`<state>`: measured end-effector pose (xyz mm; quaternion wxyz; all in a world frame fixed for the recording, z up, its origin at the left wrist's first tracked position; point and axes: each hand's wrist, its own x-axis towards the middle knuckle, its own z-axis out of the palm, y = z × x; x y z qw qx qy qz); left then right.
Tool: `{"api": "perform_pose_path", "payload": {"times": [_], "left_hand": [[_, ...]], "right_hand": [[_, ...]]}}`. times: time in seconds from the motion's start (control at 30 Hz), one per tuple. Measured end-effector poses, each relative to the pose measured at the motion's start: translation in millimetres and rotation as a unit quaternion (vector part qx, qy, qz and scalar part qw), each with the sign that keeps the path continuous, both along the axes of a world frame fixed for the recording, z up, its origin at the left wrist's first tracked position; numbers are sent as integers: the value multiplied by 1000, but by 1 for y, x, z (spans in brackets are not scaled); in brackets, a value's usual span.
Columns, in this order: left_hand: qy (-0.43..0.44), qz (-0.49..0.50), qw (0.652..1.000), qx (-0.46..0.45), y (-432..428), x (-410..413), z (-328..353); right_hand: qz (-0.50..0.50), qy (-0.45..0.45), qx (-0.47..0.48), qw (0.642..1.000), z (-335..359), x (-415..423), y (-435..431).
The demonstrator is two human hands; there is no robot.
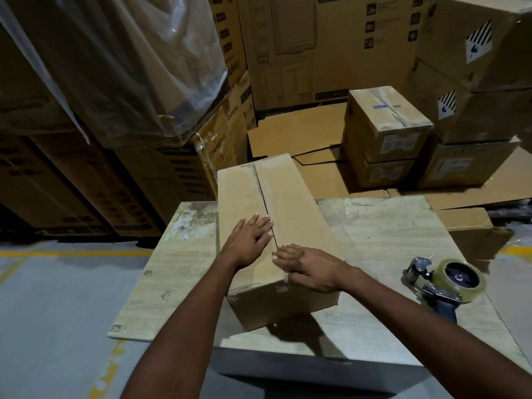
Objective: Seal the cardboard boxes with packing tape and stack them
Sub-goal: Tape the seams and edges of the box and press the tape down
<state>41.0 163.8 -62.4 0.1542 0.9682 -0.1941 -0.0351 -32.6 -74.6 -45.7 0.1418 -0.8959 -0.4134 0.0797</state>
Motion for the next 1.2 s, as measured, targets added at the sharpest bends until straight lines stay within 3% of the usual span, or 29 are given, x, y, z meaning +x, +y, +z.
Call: {"api": "perform_pose_path", "payload": {"times": [0.23,0.4,0.53,0.7,0.97,1.2], "left_hand": [[-3,13,1000,1,0,-1,2],[-6,23,1000,-4,-3,-4,2],[-9,29,1000,-1,-4,-5,-1],[-3,22,1000,17,-1,4,-1],[9,-44,998,48,13,68,6],[6,-83,996,45,27,127,6]], "right_hand": [[47,65,77,994,7,-10,-25],[-71,64,228,969,13,15,-31],[-146,28,148,978,12,41,-23],[-65,19,55,996,3,56,-14],[103,6,-7,995,0,60,-14],[63,6,-12,998,3,74,-2]]}}
